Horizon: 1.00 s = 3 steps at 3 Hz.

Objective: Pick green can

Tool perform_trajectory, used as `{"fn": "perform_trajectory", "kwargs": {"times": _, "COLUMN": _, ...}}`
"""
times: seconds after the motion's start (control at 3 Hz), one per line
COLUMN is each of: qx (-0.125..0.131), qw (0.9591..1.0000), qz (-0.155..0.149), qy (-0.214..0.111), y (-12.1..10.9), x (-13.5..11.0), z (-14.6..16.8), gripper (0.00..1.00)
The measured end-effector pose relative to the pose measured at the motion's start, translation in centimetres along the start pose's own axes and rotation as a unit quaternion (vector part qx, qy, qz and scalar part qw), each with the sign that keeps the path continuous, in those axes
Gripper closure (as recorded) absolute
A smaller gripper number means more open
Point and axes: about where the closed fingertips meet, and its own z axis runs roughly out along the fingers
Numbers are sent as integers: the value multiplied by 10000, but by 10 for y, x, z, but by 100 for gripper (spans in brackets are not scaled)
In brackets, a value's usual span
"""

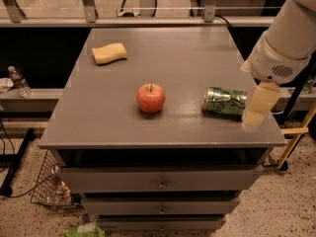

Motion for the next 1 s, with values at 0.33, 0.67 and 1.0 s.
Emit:
{"fn": "perform_trajectory", "kwargs": {"times": 0.33, "qx": -142, "qw": 9998, "qz": 98, "qy": 21, "y": -9, "x": 2, "z": 27, "gripper": 0}}
{"fn": "perform_trajectory", "kwargs": {"times": 0.67, "qx": -338, "qw": 9994, "qz": 107, "qy": -65, "y": -18, "x": 0, "z": 52, "gripper": 0}}
{"fn": "perform_trajectory", "kwargs": {"times": 1.0, "qx": -496, "qw": 9984, "qz": 82, "qy": -275, "y": -24, "x": -5, "z": 68, "gripper": 25}}
